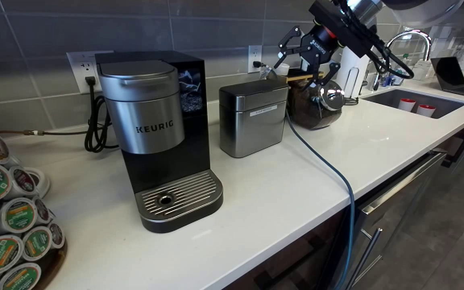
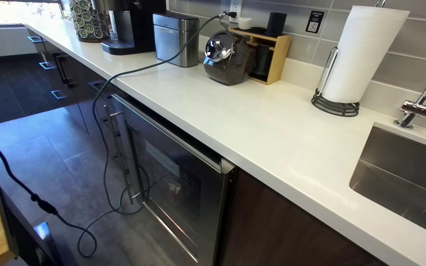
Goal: Open the bin
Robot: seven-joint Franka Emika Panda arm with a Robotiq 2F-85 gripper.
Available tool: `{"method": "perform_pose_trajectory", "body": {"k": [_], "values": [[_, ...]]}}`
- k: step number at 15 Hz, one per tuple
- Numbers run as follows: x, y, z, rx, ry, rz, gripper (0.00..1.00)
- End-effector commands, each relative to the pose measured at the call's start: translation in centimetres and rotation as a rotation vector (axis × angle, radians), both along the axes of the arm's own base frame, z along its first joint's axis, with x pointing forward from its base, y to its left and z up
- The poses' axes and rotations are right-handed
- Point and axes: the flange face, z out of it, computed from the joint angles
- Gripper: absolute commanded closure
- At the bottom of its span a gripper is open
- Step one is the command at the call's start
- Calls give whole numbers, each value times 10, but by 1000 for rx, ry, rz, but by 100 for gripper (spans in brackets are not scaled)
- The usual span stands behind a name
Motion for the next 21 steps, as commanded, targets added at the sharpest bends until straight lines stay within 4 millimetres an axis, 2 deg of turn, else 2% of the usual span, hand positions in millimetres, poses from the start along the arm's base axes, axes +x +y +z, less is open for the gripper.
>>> {"method": "perform_pose_trajectory", "body": {"k": [1,5,9,13,14,16,19,21], "values": [[1,-16,-4,115,-54,-104,0],[-2,-22,-16,161,-140,-186,0],[-21,-17,-25,159,-256,-202,0],[-39,-15,-43,133,-232,-170,0],[-24,-8,-36,148,-251,-180,0],[-29,-11,-43,137,-240,-172,0],[-30,-14,-43,133,-241,-172,0],[-25,-5,-51,201,-224,-214,0]]}}
